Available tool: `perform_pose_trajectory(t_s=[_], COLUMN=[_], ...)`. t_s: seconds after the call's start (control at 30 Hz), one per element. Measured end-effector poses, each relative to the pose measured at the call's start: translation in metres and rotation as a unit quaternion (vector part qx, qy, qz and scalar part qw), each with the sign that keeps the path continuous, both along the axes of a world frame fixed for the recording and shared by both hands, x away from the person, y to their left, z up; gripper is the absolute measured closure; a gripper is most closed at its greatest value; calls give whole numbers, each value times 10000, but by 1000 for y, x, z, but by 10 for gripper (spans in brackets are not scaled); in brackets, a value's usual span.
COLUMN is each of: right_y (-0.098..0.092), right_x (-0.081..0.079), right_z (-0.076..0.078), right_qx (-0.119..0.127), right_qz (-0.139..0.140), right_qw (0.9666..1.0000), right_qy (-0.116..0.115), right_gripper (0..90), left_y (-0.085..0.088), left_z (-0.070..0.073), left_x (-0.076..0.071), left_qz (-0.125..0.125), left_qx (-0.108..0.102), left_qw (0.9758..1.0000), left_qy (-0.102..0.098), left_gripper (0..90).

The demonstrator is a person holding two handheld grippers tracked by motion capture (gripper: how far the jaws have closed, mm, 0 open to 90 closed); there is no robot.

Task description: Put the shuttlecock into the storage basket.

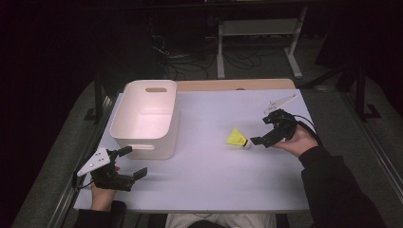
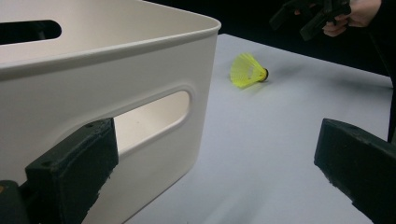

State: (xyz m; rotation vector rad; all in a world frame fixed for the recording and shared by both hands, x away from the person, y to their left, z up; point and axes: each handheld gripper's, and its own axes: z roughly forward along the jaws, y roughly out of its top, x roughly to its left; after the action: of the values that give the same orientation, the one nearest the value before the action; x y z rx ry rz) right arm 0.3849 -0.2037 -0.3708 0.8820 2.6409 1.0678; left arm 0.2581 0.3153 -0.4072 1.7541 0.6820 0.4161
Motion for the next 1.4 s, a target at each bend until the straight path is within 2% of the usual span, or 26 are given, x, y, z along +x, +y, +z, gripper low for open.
perform_pose_trajectory(t_s=[0.3, 0.7, 1.4], right_y=[6, 15, 14], right_x=[4, 14, 28], right_z=[-6, -20, -40], right_qx=[-37, -153, -304], right_qz=[93, 188, 230], right_qw=[9999, 9993, 9977], right_qy=[75, 283, 558], right_gripper=[0, 0, 0], left_y=[0, 0, 0], left_z=[0, 0, 0], left_x=[0, 0, 0], left_qz=[-3, -9, -15], left_qx=[-1, 2, 1], left_qw=[10000, 10000, 10000], left_qy=[-4, 10, 12], left_gripper=[0, 0, 0])
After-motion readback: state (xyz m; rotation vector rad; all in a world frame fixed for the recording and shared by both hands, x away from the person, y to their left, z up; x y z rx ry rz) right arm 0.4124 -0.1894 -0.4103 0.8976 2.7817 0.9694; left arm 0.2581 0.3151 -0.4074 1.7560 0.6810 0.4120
